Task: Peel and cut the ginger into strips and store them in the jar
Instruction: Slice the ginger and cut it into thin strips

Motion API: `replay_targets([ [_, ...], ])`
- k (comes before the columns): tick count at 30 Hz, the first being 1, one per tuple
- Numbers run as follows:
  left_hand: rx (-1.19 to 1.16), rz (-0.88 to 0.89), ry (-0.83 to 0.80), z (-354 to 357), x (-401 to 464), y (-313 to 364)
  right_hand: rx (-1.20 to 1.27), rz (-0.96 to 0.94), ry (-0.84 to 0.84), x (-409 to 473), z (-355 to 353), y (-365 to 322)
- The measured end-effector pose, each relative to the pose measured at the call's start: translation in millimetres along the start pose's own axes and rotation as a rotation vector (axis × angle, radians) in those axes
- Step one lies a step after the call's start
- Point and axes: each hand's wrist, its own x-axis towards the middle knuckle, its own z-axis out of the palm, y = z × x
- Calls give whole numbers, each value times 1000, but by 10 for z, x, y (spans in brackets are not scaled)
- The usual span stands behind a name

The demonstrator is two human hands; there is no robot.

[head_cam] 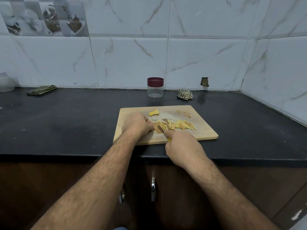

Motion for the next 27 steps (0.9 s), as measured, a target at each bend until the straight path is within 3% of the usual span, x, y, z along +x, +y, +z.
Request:
replay_targets([
  [18, 6, 6, 18, 10, 8, -14, -34, 14, -16, -96, 35, 89],
  [27, 21, -29, -25, -14, 58, 15, -11, 20, 53, -18, -23, 78],
])
